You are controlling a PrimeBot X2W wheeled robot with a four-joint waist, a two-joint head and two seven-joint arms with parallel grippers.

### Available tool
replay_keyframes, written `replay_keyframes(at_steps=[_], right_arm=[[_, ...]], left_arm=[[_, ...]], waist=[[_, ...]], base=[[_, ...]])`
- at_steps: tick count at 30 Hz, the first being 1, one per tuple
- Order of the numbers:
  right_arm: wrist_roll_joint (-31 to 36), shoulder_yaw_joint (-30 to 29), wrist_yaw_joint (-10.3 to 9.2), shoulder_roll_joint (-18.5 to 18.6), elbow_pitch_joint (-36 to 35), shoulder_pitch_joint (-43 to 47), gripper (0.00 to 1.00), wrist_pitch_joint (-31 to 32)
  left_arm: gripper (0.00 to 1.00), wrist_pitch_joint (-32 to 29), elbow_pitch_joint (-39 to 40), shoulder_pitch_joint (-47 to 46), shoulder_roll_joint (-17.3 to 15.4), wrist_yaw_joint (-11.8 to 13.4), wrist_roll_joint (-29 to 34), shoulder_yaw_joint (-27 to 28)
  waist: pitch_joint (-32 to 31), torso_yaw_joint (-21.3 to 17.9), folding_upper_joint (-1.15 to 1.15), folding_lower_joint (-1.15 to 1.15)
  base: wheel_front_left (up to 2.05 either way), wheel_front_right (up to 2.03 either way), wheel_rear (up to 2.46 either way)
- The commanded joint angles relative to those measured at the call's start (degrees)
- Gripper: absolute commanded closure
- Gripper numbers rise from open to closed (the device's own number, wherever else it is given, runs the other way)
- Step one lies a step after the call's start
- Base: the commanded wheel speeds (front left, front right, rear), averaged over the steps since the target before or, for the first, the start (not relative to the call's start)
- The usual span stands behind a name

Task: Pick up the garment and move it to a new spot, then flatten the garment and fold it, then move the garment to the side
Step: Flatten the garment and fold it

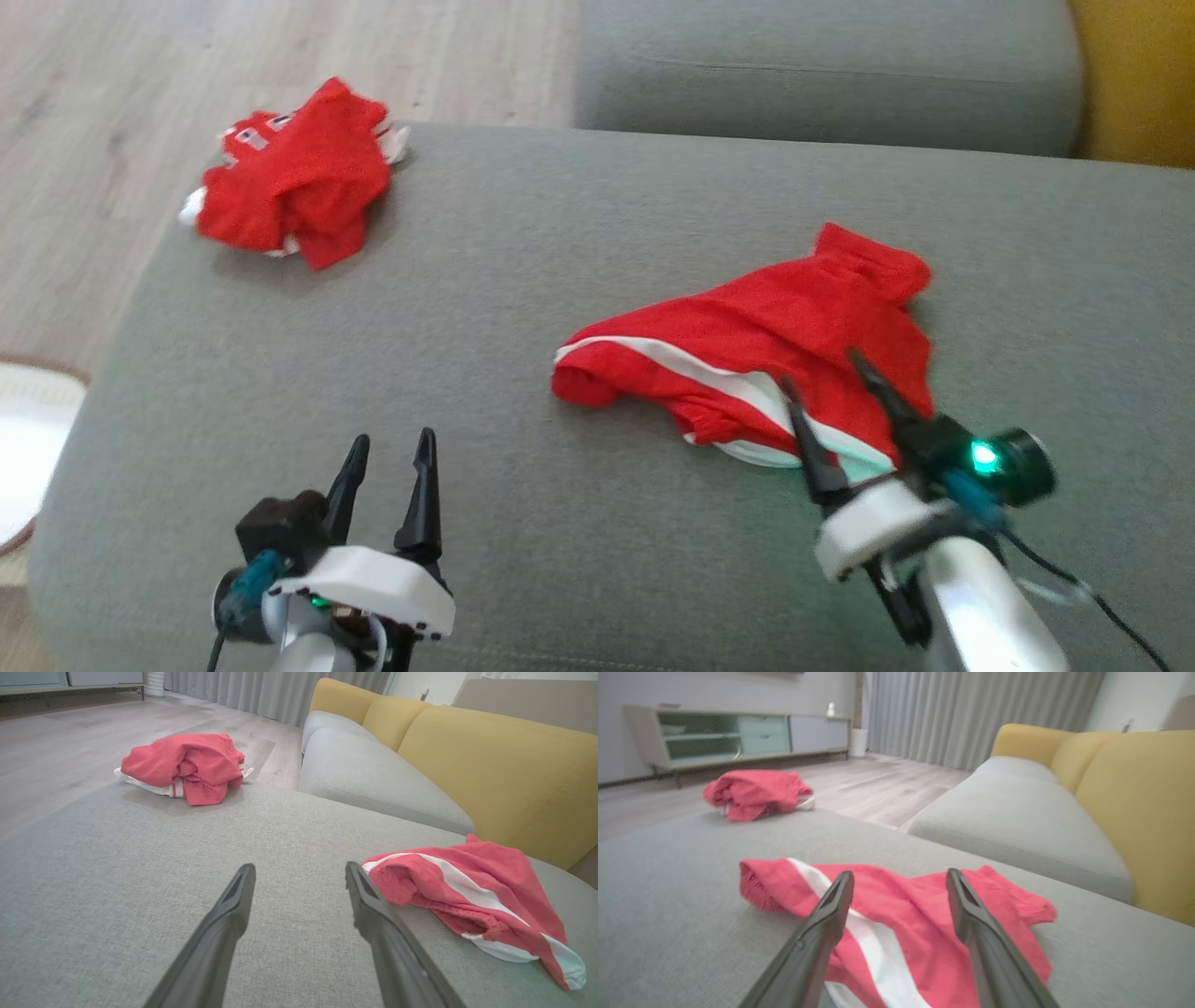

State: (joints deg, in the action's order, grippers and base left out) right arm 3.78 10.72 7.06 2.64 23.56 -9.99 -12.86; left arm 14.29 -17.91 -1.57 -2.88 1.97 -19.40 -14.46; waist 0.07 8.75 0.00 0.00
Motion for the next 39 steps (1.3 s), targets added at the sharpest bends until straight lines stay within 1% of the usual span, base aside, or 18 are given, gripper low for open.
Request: replay_keyframes(at_steps=[1,2,9,10,15,20,21,22,23,25,26,27,30,34,39], right_arm=[[1.09,2.37,0.43,0.23,0.22,-3.38,0.00,0.94],[3.02,3.45,0.43,0.23,3.61,-6.09,0.00,2.38],[8.62,2.15,0.43,0.30,15.11,-12.22,0.00,4.82],[8.62,2.15,0.43,0.30,15.11,-12.22,0.00,4.82],[11.74,-0.63,0.43,0.98,21.69,-14.80,0.00,5.09],[13.72,-3.27,0.43,0.75,26.17,-16.82,0.00,4.23],[14.03,-3.67,0.43,0.70,26.97,-17.20,0.20,4.00],[14.31,-4.04,0.43,0.64,27.75,-17.59,0.42,3.73],[14.53,-4.31,0.43,0.59,28.54,-17.98,0.53,3.48],[15.03,-4.70,0.43,0.49,29.93,-18.77,0.66,2.91],[15.21,-4.86,0.43,0.45,30.69,-19.12,0.96,2.73],[15.34,-5.01,0.43,0.41,31.36,-19.46,1.00,2.46],[15.75,-5.91,0.43,0.34,32.13,-20.30,1.00,0.91],[15.36,-6.32,0.43,0.27,30.93,-20.53,1.00,-1.06],[11.51,-2.15,0.43,0.25,25.40,-18.59,1.00,-2.02]], left_arm=[[0.00,0.71,2.16,-3.36,0.00,0.04,-0.44,1.29],[0.00,0.71,2.44,-3.68,0.00,0.19,-0.75,0.83],[0.00,0.71,2.55,-4.07,0.00,0.82,-1.95,-0.25],[0.00,0.71,2.55,-4.07,0.00,0.82,-1.95,-0.25],[0.00,0.71,2.61,-4.14,0.01,1.02,-2.06,-0.32],[0.00,0.71,2.55,-4.07,0.01,0.91,-1.88,0.02],[0.00,0.71,2.54,-4.10,0.01,0.89,-1.86,0.00],[0.00,0.71,2.52,-4.13,0.01,0.87,-1.85,-0.04],[0.00,0.71,2.52,-4.16,0.01,0.84,-1.83,-0.09],[0.00,0.71,2.48,-4.23,0.01,0.77,-1.72,-0.21],[0.00,0.71,2.44,-4.26,0.01,0.73,-1.66,-0.29],[0.00,0.71,2.39,-4.29,0.01,0.70,-1.62,-0.36],[0.00,0.71,2.28,-4.29,0.01,0.67,-1.51,-0.46],[0.00,0.71,2.07,-3.72,0.01,0.78,-1.31,-0.30],[0.00,0.71,1.78,-2.89,0.01,0.77,-1.31,-0.47]], waist=[[0.59,1.58,0.00,0.00],[1.23,3.05,0.00,0.00],[2.03,7.96,0.00,0.00],[2.03,7.96,0.00,0.00],[1.91,10.38,0.00,0.00],[2.23,11.18,0.00,0.00],[2.32,11.26,0.00,0.00],[2.42,11.31,0.00,0.00],[2.52,11.33,0.00,0.00],[2.69,11.33,0.00,0.00],[2.75,11.32,0.00,0.00],[2.81,11.32,0.00,0.00],[2.83,11.23,0.00,0.00],[2.41,10.31,0.00,0.00],[1.34,8.33,0.00,0.00]], base=[[0.00,0.00,0.00],[0.00,0.00,0.00],[0.00,0.00,0.00],[0.00,0.00,0.00],[0.00,0.00,0.00],[0.00,0.00,0.00],[0.00,0.00,0.00],[0.00,0.00,0.00],[0.00,0.00,0.00],[0.00,0.00,0.00],[0.00,0.00,0.00],[0.00,0.00,0.00],[0.00,0.00,0.00],[0.00,0.00,0.00],[0.00,0.00,0.00]])
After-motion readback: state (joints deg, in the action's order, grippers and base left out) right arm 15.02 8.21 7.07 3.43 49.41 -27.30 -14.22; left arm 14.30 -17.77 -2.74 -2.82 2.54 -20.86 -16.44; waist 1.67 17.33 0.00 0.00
